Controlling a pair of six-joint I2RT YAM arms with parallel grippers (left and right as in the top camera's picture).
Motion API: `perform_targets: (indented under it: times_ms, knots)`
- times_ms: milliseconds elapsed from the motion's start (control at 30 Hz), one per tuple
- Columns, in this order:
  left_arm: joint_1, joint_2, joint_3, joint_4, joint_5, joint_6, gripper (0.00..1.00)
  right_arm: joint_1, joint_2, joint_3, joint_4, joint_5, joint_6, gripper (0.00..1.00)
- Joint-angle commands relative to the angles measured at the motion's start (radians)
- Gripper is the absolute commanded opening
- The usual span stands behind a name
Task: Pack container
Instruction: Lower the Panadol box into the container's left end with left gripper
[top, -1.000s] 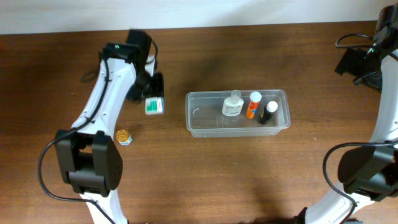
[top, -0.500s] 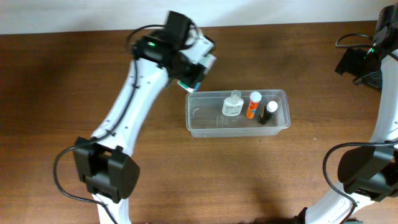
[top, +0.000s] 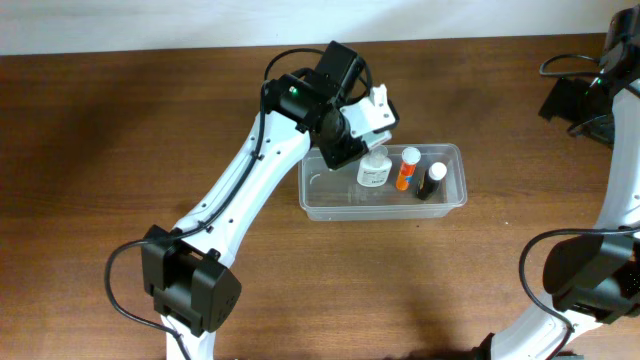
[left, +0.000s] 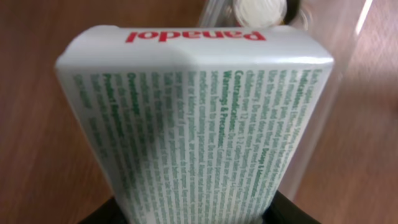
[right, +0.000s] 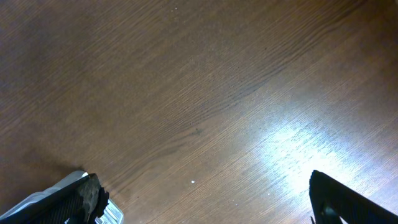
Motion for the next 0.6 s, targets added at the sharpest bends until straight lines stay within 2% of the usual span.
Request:
perform_targets:
  times_ms: [0,200,567]
  knots:
    - [-0.005,0.003,0.014,-0.031,0.002,0.076,0.5,-0.003,-0.01,-0.005,0.0,0.005,0.007,0.98]
    - [-0.005,0.003,0.014,-0.059,0.064,0.101,0.5,-0.003,-0.01,-0.005,0.0,0.005,0.007,0.98]
    - [-0.005,0.004,0.013,-0.077,0.103,0.281,0.5,-0.003,-0.01,-0.005,0.0,0.005,0.007,0.98]
